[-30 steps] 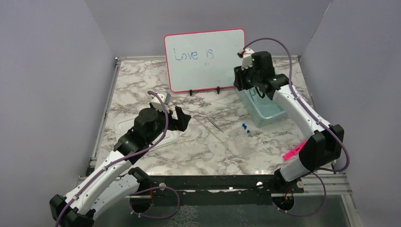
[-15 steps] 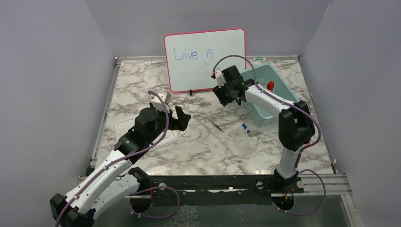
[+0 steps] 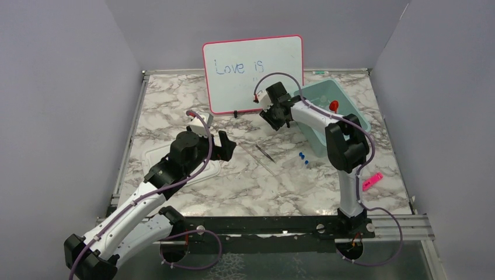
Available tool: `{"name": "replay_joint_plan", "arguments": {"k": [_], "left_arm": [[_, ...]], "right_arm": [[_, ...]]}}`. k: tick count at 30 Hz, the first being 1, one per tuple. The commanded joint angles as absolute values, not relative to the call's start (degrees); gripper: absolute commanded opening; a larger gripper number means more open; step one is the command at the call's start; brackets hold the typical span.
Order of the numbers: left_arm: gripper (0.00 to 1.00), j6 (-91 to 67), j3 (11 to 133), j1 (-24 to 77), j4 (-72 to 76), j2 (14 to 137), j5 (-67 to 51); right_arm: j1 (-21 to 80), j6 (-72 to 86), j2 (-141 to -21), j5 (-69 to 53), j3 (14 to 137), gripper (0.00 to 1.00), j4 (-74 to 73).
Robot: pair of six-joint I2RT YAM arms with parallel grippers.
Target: Organize the chemistry lab equipment
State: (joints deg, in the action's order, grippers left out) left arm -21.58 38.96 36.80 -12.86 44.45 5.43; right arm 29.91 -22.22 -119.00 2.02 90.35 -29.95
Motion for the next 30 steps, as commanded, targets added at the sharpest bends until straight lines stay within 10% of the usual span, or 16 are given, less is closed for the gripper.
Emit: {"name": "replay_joint_plan", "arguments": {"k": [1,9,16,30], "left_arm": [[0.94,-20.8,39.2,36.5,-12.6,45.2,6.3],[0.94,-21.0,39.1,36.5,-12.6,45.3,6.4],[0.94,-21.0,39.1,36.5,-12.7,44.9,6.4],[0.94,-21.2,39.2,36.5,-12.4,44.3,6.1]], "right_arm": [[28.6,-24.6,-122.8,-1.8,94.0,0.41,-34.0],[27.9,-26.3,-124.2,-7.0,93.0,0.32,-36.8],[27.3,-25.3,-125.2,-11.1,95.1,0.01,-40.2],[28.3,-16.5,-108.9,-27.7,93.7,0.01,-36.7]]}}
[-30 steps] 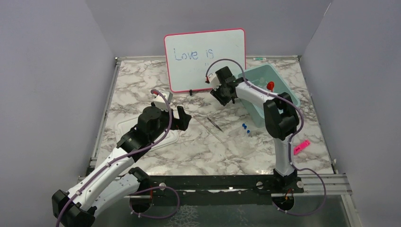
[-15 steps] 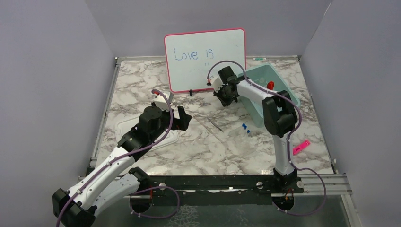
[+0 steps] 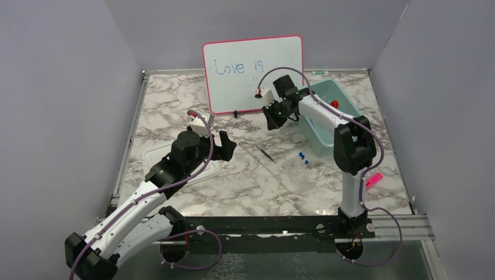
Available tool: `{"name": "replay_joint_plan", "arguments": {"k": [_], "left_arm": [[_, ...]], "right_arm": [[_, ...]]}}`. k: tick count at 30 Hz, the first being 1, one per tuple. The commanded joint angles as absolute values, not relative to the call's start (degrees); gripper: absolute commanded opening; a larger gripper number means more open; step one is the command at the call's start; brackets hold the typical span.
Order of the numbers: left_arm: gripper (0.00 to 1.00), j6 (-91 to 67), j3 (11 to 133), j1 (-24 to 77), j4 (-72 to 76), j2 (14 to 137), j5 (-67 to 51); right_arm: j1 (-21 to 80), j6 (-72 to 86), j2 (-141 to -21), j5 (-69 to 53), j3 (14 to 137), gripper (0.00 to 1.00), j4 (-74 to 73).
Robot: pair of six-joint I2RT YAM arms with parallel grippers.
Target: Organize the chemistry lab equipment
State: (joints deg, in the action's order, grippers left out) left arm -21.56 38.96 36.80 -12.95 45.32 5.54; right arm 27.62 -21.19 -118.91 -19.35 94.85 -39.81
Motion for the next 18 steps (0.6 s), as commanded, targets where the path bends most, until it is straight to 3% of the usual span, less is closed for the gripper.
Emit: {"name": "replay_joint_plan", "arguments": {"k": [1,10,18], "left_arm": [[0.94,-21.3,39.1,36.5,-12.4,44.3,5.9],[0.94,-21.5,39.0,36.5,-12.3,43.8,5.2],[0.94,-21.7,38.9,36.5,-11.5,43.2,4.5]], "right_arm": [[28.3,-15.3,-107.2,-27.8,92.7,0.01,-35.4],[28.3,-6.3,-91.8,-22.9,86.8,0.01,-28.8],[27.0,-3.6,-87.2,-6.6,90.4,0.01,-35.2]]}}
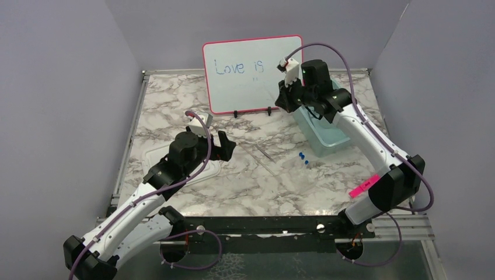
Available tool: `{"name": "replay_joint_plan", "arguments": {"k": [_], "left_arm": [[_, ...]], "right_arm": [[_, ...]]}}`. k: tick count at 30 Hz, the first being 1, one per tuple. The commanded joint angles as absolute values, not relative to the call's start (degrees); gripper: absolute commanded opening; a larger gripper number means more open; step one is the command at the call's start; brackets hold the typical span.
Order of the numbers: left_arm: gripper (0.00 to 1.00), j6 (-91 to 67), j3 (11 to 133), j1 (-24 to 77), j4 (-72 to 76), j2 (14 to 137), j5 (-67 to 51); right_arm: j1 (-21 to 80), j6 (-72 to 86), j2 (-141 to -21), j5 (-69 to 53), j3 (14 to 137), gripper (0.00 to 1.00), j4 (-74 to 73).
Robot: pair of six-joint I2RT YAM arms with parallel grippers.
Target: Organize the chemistry lab equipment
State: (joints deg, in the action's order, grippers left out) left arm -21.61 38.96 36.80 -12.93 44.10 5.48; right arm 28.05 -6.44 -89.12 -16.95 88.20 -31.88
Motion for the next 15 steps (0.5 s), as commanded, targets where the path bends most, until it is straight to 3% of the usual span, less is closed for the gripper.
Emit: {"name": "replay_joint_plan", "arguments": {"k": [1,11,15], "left_arm": [[0.94,-21.7,39.0,36.5,-11.4,43.2,4.3],[0.94,-22.6,38.5,36.5,-9.9,44.8,2.4],[0.94,-23.7,39.6,36.5,-8.2,47.6,-0.6]], "right_arm": [[26.3,-3.4,-86.8,-4.9,90.4,0.01,-36.0],[22.4,-4.4,-83.0,11.1,81.4,0.01,-37.5],[19.6,-4.0,-82.4,11.7,78.4,0.03,-36.6]]}}
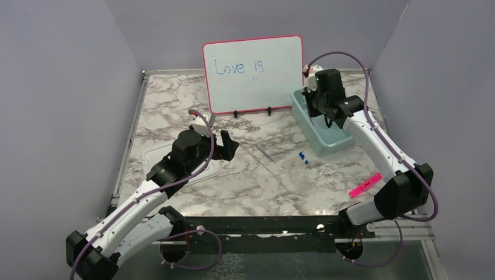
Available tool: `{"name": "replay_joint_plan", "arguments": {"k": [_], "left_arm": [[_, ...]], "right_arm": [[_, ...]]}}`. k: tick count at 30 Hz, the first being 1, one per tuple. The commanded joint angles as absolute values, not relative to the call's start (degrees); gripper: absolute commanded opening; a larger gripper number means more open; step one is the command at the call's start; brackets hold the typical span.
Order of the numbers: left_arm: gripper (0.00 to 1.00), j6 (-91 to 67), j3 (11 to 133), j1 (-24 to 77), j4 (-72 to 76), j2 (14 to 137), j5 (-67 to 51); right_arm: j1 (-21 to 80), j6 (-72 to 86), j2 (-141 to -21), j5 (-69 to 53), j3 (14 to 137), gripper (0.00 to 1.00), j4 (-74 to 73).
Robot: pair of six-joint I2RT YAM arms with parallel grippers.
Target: Organize the chemistry lab equipment
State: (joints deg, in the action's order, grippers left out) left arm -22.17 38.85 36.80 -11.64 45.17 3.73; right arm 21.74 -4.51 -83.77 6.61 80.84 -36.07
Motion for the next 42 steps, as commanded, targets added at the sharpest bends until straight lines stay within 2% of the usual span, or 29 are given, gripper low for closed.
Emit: {"name": "replay_joint_plan", "arguments": {"k": [1,6,19,22,25,29,32,38,42], "left_arm": [[0.94,-23.9,39.9,36.5,-7.7,48.2,-1.8],[0.94,-24.8,41.5,36.5,-4.9,51.2,-3.2],[0.94,-23.1,44.7,36.5,-5.7,57.3,-2.7],[0.94,-23.6,44.7,36.5,-4.7,58.5,-2.4],[0.94,-24.6,44.7,36.5,-3.9,59.9,-2.3],[0.93,-26.2,45.0,36.5,-3.8,61.9,-2.2],[0.93,-28.3,44.6,36.5,-3.3,63.1,-2.0],[0.86,-35.6,43.9,36.5,-4.2,67.7,-2.6],[0.85,-40.8,42.3,36.5,-3.9,69.4,-1.0]], "right_arm": [[18.7,-3.9,-82.5,11.4,77.9,0.03,-36.4],[14.7,-4.3,-85.9,10.7,76.2,0.04,-35.3],[10.7,-7.3,-97.6,-3.8,78.1,0.04,-33.0],[10.6,-6.6,-98.8,-3.6,77.1,0.08,-32.7],[10.6,-5.6,-99.0,-2.1,76.8,0.16,-32.1],[10.6,-4.6,-98.3,-1.3,77.9,0.27,-32.9],[10.6,-3.4,-96.3,-1.7,78.9,0.32,-33.4],[10.9,0.6,-90.2,-4.4,80.0,0.33,-31.8],[12.4,3.8,-85.2,-4.0,79.7,0.34,-31.3]]}}
